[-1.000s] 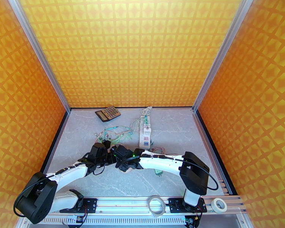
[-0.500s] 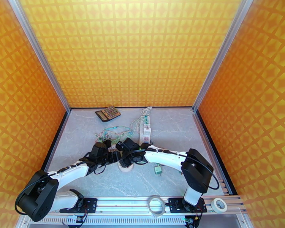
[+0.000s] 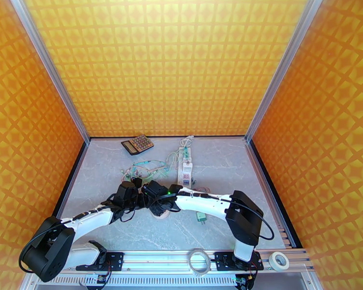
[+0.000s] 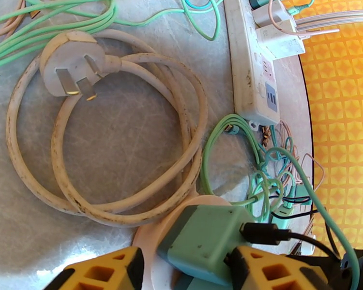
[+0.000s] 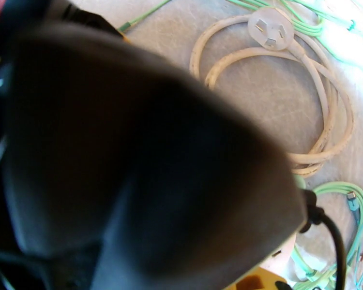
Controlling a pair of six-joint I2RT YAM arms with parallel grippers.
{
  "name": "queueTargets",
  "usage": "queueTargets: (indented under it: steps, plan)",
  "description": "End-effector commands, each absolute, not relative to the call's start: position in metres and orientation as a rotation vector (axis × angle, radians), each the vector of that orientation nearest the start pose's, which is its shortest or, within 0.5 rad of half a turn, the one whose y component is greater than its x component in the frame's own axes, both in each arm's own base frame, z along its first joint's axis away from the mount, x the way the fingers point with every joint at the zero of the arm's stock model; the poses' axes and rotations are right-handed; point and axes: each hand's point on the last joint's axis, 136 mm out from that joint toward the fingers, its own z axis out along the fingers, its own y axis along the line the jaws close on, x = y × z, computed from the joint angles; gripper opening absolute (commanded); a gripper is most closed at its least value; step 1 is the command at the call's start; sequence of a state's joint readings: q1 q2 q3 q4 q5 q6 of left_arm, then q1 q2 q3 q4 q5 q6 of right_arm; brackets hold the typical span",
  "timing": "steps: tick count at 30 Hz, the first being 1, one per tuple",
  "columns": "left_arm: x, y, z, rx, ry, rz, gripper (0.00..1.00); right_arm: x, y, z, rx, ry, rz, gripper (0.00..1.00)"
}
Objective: Pull the plug off the socket
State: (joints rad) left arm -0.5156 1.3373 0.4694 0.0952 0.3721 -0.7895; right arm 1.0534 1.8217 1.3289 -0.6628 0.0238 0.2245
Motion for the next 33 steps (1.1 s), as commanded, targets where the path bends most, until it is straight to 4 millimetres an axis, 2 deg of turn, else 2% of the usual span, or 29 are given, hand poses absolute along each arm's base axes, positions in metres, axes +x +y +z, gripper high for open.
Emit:
queueTargets:
  steps: [1,8,11,16,21,25,29,33]
  plan:
    - [0.149,-0.160,-0.047,-0.194,3.094,-0.586,0.52,0.179,0.446,0.119,-1.295,2.294,0.690,0.14]
    - [0.147,-0.159,-0.048,-0.196,3.096,-0.585,0.52,0.224,0.416,0.132,-1.023,2.370,0.882,0.13]
    - [0.147,-0.160,-0.048,-0.193,3.097,-0.585,0.52,0.233,0.410,0.137,-0.968,2.381,0.937,0.14]
    - [0.147,-0.160,-0.048,-0.192,3.096,-0.584,0.52,0.231,0.411,0.136,-1.001,2.378,0.900,0.14]
    - [0.146,-0.160,-0.049,-0.192,3.100,-0.580,0.52,0.203,0.431,0.136,-1.202,2.304,0.733,0.14]
    - [0.147,-0.160,-0.048,-0.193,3.099,-0.581,0.52,0.190,0.441,0.134,-1.267,2.282,0.700,0.14]
    - [0.146,-0.160,-0.049,-0.195,3.100,-0.579,0.52,0.193,0.437,0.135,-1.249,2.283,0.689,0.13]
    - [0.146,-0.160,-0.049,-0.190,3.101,-0.577,0.52,0.216,0.423,0.140,-1.110,2.334,0.791,0.13]
